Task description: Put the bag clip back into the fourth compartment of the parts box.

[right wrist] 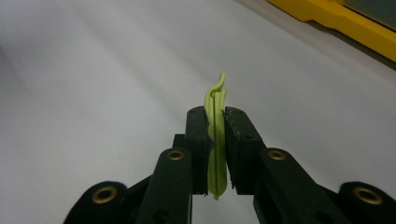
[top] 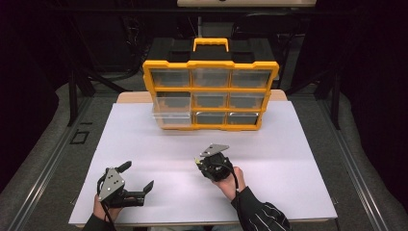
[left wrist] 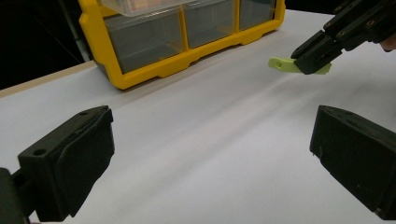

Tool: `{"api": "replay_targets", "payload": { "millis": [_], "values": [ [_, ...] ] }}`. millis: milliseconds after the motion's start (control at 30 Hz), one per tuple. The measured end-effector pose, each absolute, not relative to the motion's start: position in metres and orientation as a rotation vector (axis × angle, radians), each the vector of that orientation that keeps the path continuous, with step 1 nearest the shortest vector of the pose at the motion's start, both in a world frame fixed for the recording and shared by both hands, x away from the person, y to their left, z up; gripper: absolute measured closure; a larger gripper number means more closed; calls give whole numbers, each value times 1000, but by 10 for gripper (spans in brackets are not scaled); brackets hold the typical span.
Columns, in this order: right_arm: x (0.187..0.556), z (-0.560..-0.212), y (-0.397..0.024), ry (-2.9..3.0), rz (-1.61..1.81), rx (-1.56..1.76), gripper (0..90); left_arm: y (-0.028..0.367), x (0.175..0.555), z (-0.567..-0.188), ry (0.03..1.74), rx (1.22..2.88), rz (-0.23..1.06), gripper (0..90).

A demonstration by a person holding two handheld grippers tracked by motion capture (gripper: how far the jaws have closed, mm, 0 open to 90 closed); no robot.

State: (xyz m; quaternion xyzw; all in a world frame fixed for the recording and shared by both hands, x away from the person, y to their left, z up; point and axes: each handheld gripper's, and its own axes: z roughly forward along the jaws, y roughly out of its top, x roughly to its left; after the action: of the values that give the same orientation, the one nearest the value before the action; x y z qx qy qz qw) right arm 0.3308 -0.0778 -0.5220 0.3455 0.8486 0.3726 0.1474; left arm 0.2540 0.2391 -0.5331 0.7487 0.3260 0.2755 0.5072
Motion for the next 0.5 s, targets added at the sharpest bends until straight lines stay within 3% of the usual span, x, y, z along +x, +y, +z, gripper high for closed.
{"api": "replay_targets", "payload": {
  "millis": [500],
  "values": [
    [337,-515,-91,2409,1074,991,805,239,254,-533,784,1814,662,2]
  ]
}}
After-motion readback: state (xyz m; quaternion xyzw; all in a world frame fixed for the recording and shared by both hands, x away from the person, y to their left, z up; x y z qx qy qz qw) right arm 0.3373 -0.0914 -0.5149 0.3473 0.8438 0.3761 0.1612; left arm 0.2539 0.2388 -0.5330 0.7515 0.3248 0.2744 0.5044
